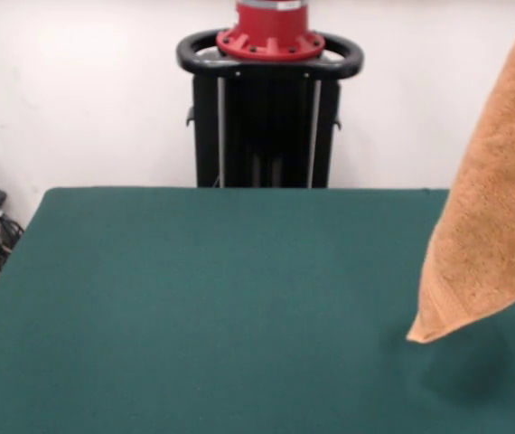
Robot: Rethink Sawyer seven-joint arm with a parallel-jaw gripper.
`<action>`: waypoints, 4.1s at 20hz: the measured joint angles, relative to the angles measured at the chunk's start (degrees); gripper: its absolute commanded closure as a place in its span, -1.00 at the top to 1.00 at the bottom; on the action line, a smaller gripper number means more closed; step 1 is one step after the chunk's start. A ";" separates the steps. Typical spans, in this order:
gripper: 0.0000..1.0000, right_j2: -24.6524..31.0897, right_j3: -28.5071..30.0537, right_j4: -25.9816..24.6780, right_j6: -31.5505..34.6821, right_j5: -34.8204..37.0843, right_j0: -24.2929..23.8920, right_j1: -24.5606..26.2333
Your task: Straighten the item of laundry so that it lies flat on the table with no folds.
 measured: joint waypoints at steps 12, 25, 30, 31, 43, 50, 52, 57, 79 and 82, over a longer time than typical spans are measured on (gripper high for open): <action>-1.00 -0.20 0.26 0.08 0.00 -3.37 0.84 3.19; -1.00 -0.30 9.45 0.70 0.00 -15.06 -3.14 1.45; -1.00 -0.31 15.16 0.78 0.00 -16.79 -7.47 -1.53; -1.00 -0.31 15.87 0.80 0.00 -16.99 -8.11 -1.98; -1.00 0.00 23.98 0.87 0.00 -17.73 -16.70 -7.96; -1.00 0.56 26.20 0.72 -0.01 -19.06 -21.41 -8.78; -1.00 1.05 26.64 0.35 -0.06 -19.92 -23.05 -8.54; -1.00 3.52 28.29 -0.88 -1.87 -23.19 -28.80 -7.67; -1.00 9.55 29.22 -10.72 -10.37 -27.36 -41.34 -3.98; -1.00 10.19 29.22 -11.81 -10.37 -27.69 -42.43 -3.72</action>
